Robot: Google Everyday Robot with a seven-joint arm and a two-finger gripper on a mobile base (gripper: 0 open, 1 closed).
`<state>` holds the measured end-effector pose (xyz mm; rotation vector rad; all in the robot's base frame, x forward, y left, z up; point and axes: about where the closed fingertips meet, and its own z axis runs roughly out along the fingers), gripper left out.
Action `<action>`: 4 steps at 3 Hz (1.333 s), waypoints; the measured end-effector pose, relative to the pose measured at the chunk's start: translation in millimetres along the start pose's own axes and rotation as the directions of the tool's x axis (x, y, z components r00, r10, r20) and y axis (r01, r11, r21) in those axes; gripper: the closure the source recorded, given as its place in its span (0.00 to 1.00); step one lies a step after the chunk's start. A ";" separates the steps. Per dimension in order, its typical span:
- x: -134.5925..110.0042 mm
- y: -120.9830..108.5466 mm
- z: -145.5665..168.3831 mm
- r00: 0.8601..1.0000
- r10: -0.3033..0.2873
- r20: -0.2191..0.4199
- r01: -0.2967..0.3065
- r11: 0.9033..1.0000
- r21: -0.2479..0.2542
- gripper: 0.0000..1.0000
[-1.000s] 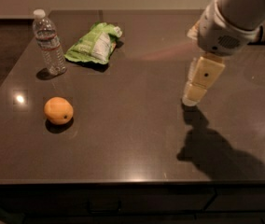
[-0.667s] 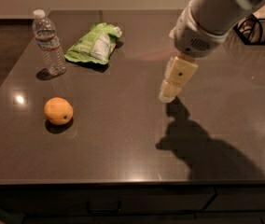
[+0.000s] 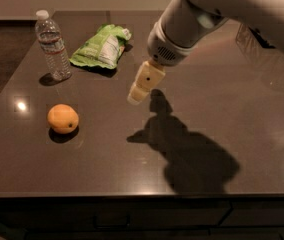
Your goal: Knock water bottle over
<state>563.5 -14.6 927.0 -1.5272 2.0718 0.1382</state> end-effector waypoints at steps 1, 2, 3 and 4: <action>-30.8 -6.4 19.2 0.995 0.073 0.064 -0.073 0.997 0.002 0.00; -68.1 -13.6 32.3 0.987 0.102 0.126 -0.105 0.994 0.011 0.00; -97.7 -14.7 37.1 0.978 0.085 0.188 -0.090 0.996 0.018 0.00; -101.2 -13.8 37.5 0.980 0.079 0.181 -0.084 0.996 0.021 0.00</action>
Offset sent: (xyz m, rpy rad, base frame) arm 0.0630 0.1089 0.0231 0.2272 -0.0478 -0.0843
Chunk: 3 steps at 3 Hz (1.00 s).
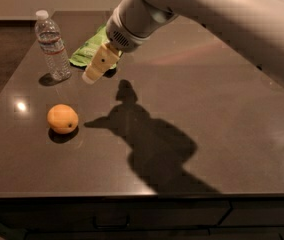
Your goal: Knock water bottle over
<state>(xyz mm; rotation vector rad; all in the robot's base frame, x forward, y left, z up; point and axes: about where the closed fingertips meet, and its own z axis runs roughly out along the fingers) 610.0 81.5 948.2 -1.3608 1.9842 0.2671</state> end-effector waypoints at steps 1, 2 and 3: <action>-15.1 -6.8 12.7 1.000 0.008 0.010 -0.008 1.000 0.012 0.00; -31.8 -13.1 34.7 0.999 0.023 0.031 -0.023 1.000 0.005 0.00; -48.9 -26.3 67.7 0.997 0.052 0.056 -0.052 0.999 -0.009 0.00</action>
Offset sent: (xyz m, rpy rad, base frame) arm 0.0637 0.0670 -0.0119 0.0793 0.0085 -0.0170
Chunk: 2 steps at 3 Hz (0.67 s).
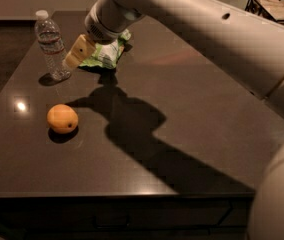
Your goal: Knock water bottle over
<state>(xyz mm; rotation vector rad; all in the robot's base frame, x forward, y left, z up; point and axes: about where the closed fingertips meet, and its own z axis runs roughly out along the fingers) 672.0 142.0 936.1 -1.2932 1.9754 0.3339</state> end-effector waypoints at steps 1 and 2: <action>-12.0 -6.2 23.3 0.999 0.021 0.024 -0.020 0.999 -0.025 0.00; -28.1 -4.7 41.8 0.998 0.025 0.052 -0.022 0.998 -0.060 0.00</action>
Offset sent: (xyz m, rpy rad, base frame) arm 0.0431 0.0657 -0.0067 0.1161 0.0402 0.0623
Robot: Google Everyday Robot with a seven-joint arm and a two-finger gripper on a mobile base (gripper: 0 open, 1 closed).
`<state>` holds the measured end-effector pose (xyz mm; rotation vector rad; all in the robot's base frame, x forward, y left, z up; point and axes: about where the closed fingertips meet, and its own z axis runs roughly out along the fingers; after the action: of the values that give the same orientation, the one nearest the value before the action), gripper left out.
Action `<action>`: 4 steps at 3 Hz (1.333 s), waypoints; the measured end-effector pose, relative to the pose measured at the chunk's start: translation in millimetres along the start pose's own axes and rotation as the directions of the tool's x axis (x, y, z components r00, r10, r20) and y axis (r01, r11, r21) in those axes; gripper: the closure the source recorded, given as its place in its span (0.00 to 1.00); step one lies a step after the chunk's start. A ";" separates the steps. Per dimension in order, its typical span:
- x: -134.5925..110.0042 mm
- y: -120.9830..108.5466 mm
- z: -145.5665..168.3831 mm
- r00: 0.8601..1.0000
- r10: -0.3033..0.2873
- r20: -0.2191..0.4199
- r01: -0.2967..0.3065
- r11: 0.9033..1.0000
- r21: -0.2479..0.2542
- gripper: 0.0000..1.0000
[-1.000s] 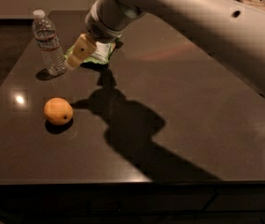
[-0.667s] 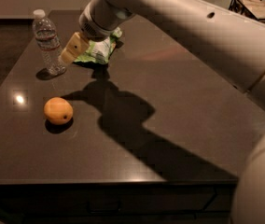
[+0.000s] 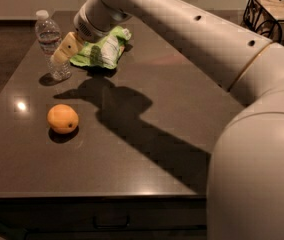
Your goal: Knock water bottle over
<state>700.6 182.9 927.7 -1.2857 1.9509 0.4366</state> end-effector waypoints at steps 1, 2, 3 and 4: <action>-12.1 1.8 18.9 1.000 -0.003 0.017 0.003 0.999 -0.035 0.00; -21.5 6.2 34.3 1.000 -0.009 0.029 0.011 0.998 -0.066 0.00; -29.8 14.8 47.7 0.999 -0.019 0.036 0.023 0.994 -0.106 0.01; -33.8 22.5 50.8 0.999 -0.022 0.041 0.028 0.990 -0.139 0.22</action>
Offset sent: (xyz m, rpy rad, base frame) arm 0.0192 0.0551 -0.0073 0.0571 0.0294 0.0868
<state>708.1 246.5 916.4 -1.3777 1.8977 0.5908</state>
